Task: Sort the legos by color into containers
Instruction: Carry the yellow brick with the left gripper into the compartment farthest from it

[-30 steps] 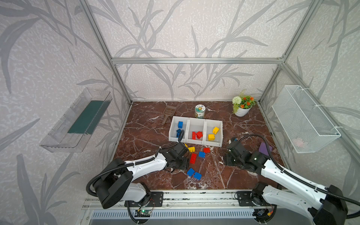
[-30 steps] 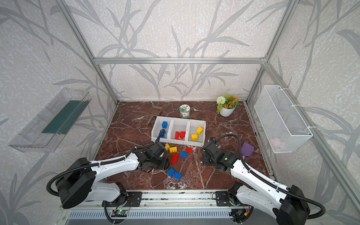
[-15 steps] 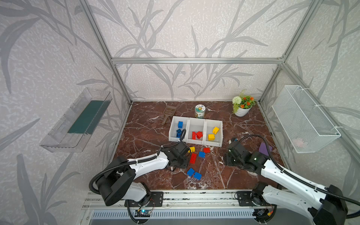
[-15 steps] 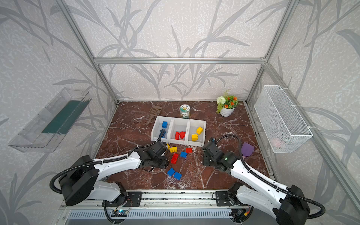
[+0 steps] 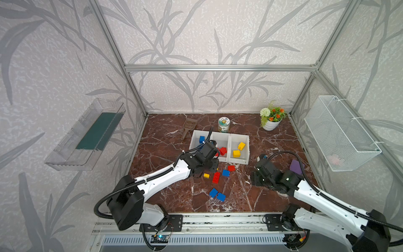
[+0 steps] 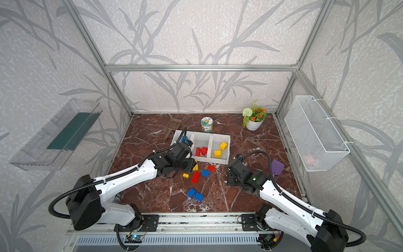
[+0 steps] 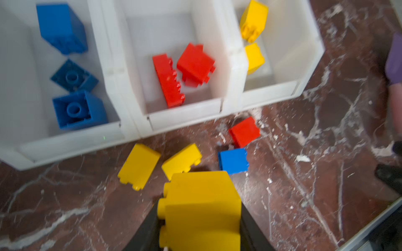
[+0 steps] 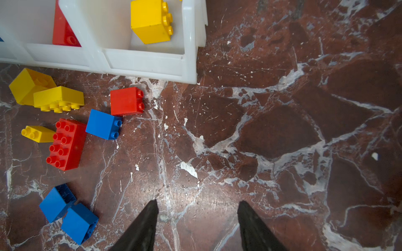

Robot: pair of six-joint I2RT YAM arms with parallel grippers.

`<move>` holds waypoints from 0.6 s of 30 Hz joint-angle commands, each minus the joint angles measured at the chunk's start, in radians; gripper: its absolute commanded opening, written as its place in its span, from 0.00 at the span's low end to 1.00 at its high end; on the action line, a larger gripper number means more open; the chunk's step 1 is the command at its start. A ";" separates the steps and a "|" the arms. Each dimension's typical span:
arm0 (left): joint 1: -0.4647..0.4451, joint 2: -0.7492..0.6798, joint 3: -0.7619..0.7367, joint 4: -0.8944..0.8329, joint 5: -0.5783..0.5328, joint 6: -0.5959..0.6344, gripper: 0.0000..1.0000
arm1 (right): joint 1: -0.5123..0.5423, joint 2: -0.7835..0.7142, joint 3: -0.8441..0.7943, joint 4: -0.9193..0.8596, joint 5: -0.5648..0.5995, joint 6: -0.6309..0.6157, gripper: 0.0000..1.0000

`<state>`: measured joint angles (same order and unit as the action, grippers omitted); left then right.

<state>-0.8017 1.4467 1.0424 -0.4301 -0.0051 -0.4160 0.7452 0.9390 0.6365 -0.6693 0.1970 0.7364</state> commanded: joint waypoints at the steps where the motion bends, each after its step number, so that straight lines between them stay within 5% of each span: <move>1: 0.004 0.109 0.129 0.002 0.041 0.100 0.37 | 0.006 -0.028 -0.010 -0.038 0.022 0.015 0.60; 14: 0.004 0.563 0.635 -0.019 0.181 0.184 0.38 | 0.010 -0.117 -0.018 -0.100 0.023 0.029 0.59; 18: 0.004 0.666 0.759 -0.047 0.206 0.174 0.47 | 0.011 -0.123 -0.011 -0.113 0.021 0.028 0.59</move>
<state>-0.8017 2.0758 1.7351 -0.4358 0.1658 -0.2607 0.7498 0.8276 0.6315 -0.7444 0.2024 0.7559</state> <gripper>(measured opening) 0.458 0.593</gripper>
